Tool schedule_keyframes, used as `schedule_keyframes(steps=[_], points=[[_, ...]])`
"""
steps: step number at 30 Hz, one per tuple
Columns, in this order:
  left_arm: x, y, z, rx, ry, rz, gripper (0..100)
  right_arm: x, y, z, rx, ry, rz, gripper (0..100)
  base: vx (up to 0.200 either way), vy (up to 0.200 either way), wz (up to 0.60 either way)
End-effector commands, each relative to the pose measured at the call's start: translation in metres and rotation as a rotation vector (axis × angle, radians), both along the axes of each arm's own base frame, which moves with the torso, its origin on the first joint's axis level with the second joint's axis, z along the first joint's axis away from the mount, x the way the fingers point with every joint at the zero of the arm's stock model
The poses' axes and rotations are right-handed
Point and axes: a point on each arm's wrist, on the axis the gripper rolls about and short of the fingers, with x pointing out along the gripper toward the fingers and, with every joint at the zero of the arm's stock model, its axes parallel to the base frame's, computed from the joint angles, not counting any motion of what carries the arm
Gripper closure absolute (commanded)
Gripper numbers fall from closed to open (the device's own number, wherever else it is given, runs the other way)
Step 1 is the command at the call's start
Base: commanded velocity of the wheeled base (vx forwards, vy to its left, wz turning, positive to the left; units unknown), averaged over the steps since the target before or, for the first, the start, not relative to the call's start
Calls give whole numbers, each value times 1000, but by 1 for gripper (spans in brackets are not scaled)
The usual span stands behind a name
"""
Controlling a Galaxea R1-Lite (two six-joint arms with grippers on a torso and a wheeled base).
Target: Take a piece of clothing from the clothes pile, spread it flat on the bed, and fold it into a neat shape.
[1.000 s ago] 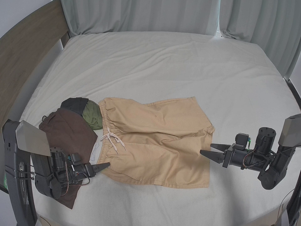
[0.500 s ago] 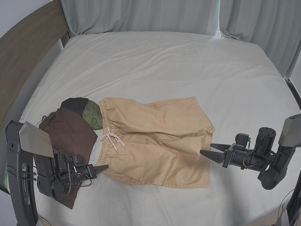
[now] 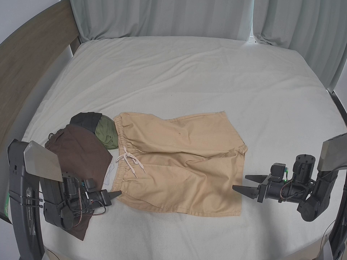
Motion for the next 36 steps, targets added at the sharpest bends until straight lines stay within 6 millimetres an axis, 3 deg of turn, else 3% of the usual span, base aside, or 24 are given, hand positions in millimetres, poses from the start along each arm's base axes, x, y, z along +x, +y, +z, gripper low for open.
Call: schedule_keyframes(steps=[1,9,20,36], points=[[-1,-1,1,2,-4,-5,100,-8,-5,-21,-30,90,2,0,0,0,0],[-2,-1,0,4,1,-6,100,-20,-15,-41,-83,153,20,0,0,0,0],[-1,-1,0,4,0,-6,100,-17,-15,-65,-113,210,27,0,0,0,0],[-2,-1,-1,3,3,-5,100,-15,-13,-80,-121,248,33,0,0,0,0]])
